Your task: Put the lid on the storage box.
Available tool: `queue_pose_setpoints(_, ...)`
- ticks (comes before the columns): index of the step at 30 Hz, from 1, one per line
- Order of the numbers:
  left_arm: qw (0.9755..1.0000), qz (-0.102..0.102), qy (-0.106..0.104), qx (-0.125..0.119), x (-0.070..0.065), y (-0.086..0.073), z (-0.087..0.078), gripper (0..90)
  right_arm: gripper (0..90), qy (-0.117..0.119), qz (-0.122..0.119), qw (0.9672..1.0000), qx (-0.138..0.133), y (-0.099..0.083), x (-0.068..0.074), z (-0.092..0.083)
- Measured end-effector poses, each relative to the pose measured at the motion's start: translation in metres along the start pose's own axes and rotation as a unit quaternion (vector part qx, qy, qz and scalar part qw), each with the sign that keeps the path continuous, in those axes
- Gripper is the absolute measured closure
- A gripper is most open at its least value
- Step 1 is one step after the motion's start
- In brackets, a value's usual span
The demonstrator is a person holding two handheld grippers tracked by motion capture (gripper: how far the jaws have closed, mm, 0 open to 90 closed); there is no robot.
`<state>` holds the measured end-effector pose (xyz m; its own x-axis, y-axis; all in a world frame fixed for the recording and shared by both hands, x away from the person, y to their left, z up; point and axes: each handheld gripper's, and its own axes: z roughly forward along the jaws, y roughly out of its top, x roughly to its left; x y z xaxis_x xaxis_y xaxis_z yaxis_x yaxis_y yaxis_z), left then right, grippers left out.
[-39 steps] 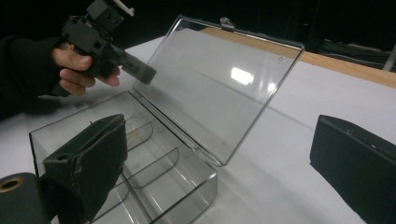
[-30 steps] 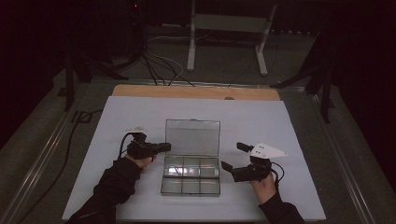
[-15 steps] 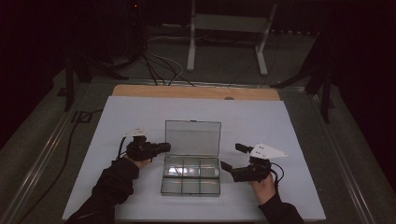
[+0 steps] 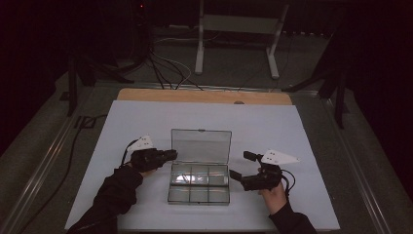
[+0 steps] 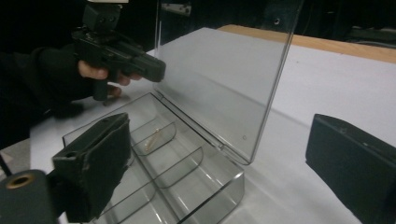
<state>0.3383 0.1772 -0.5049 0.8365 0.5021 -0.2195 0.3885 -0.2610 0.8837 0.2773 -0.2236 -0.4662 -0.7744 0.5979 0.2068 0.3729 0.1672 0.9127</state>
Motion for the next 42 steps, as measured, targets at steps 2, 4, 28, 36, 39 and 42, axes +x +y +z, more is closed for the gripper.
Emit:
queue_pose_setpoints(2,1.0000,0.003,0.001,-0.002,0.000,0.000,0.000,82.0,5.9,0.000,0.002,1.0000,0.004,0.000,0.000,0.001)
queue_pose_setpoints(4,0.9999,0.014,0.001,-0.003,-0.001,-0.001,0.000,82.0,5.9,0.012,0.010,0.9999,-0.001,0.000,0.000,0.001)
queue_pose_setpoints(28,0.9797,0.199,0.014,-0.018,-0.010,-0.007,-0.007,83.5,58.4,0.072,0.031,0.9953,0.056,-0.003,0.002,0.013)
queue_pose_setpoints(36,0.9705,0.239,0.022,-0.023,-0.014,-0.009,-0.008,83.5,90.0,0.069,0.048,0.9934,0.078,-0.004,0.001,0.019)
queue_pose_setpoints(39,0.9663,0.255,0.022,-0.024,-0.015,-0.010,-0.009,84.1,90.0,0.066,0.058,0.9927,0.083,-0.005,-0.001,0.019)
queue_pose_setpoints(42,0.9625,0.270,0.020,-0.023,-0.016,-0.010,-0.010,84.5,90.0,0.064,0.069,0.9917,0.087,-0.005,-0.003,0.020)
